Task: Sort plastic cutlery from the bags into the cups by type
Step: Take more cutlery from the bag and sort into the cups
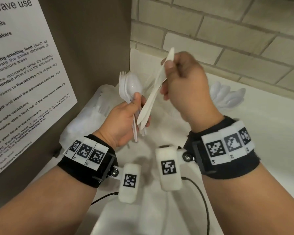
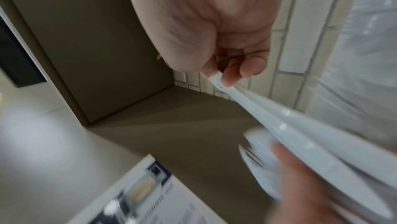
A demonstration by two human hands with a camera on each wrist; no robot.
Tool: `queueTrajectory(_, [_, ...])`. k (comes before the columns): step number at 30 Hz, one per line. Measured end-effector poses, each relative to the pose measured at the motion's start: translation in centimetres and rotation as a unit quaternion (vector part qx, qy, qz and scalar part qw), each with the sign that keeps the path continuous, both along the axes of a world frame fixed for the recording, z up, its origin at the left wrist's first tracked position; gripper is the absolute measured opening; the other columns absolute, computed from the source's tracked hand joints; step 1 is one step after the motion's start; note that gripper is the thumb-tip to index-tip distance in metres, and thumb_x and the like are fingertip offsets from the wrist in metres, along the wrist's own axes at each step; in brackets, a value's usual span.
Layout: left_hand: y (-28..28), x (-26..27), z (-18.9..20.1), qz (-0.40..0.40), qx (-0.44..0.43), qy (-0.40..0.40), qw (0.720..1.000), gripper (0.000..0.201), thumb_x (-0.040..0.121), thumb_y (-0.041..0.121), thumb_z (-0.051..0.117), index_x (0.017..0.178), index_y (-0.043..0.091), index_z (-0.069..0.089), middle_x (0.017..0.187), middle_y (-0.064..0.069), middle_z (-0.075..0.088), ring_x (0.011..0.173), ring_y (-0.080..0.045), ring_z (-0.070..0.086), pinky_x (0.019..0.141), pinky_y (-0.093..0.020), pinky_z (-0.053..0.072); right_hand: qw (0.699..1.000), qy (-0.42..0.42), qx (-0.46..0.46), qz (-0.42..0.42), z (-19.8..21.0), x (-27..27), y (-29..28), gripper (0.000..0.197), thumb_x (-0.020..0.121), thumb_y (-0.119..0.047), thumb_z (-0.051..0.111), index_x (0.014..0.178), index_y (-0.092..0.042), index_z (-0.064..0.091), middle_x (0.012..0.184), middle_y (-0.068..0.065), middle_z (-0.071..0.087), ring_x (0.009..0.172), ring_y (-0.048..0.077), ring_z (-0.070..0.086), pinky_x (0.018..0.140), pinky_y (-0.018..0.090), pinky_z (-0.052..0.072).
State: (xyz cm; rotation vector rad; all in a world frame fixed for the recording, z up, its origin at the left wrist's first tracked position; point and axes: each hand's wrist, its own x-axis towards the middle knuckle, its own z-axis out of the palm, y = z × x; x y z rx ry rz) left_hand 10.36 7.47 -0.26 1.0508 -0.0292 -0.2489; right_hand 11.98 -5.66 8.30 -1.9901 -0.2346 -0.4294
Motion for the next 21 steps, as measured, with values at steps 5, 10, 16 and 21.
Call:
queueTrajectory(5, [1.1, 0.1, -0.8, 0.084, 0.037, 0.065, 0.994, 0.031, 0.1, 0.038, 0.042, 0.077, 0.019, 0.05, 0.062, 0.002, 0.044, 0.049, -0.011, 0.044, 0.049, -0.026, 0.043, 0.99, -0.109, 0.078, -0.036, 3.6, 1.8, -1.9, 0.015, 0.098, -0.018, 0.041, 0.085, -0.022, 0.046, 0.072, 0.003, 0.055, 0.048, 0.01, 0.057, 0.052, 0.034, 0.054])
queueTrajectory(10, [1.6, 0.1, -1.1, 0.119, 0.063, 0.077, 0.988, 0.032, 0.1, 0.04, 0.041, 0.081, 0.017, 0.051, 0.061, 0.003, 0.043, 0.044, -0.01, 0.04, 0.043, -0.024, 0.039, 0.99, -0.113, 0.051, -0.061, 2.4, 5.1, -0.4, 0.01, 0.099, -0.017, 0.044, 0.088, -0.017, 0.046, 0.076, -0.004, 0.055, 0.053, 0.009, 0.065, 0.058, 0.04, 0.058])
queueTrajectory(16, [2.0, 0.4, -1.1, 0.134, 0.06, 0.073, 0.986, 0.03, 0.1, 0.039, 0.043, 0.083, 0.015, 0.052, 0.061, 0.002, 0.043, 0.046, -0.011, 0.04, 0.043, -0.024, 0.038, 0.999, 0.018, 0.032, -0.039, -2.6, 7.8, 1.8, 0.006, 0.098, -0.016, 0.047, 0.092, -0.016, 0.047, 0.073, -0.006, 0.056, 0.06, 0.013, 0.069, 0.068, 0.047, 0.057])
queueTrajectory(21, [1.8, 0.3, -1.4, 0.119, 0.079, 0.075, 0.987, 0.032, 0.1, 0.041, 0.043, 0.084, 0.015, 0.052, 0.062, 0.003, 0.044, 0.046, -0.01, 0.04, 0.043, -0.024, 0.038, 0.992, 0.111, -0.001, -0.056, -4.1, 8.0, 1.0, 0.041, 0.095, -0.019, 0.055, 0.133, -0.006, 0.048, 0.127, 0.01, 0.059, 0.072, 0.021, 0.072, 0.08, 0.039, 0.058])
